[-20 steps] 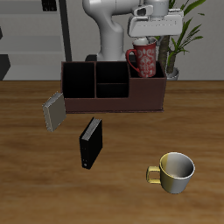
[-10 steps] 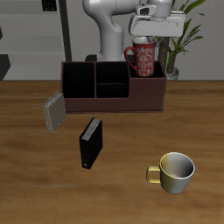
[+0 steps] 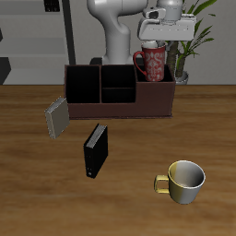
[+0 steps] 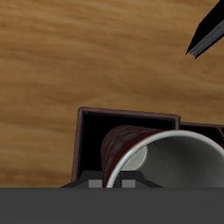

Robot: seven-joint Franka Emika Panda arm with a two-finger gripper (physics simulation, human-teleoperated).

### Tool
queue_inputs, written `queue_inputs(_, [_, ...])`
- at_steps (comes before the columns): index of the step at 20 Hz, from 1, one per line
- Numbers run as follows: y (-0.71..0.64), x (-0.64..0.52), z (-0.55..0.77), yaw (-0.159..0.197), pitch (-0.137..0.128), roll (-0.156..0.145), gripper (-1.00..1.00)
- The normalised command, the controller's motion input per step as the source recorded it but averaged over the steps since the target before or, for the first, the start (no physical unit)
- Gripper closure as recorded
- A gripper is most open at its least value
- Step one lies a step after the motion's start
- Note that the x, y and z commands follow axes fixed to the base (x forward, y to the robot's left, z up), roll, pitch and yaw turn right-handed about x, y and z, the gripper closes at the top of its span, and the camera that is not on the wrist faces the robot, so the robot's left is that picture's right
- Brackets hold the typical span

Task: Place the red mug into the back desk caddy's right compartment

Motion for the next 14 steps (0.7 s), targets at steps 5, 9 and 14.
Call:
queue_inputs(5, [0.10,0.01,-0.13,0.005,0.016,0.037,1.00])
queue_inputs(9, [-0.03,0.15,-0.30,-0.028,0.066,-0.004,1.00])
queue_inputs(14, [0.09,0.07,-0.28,-0.026,0.058,0.038,1.00])
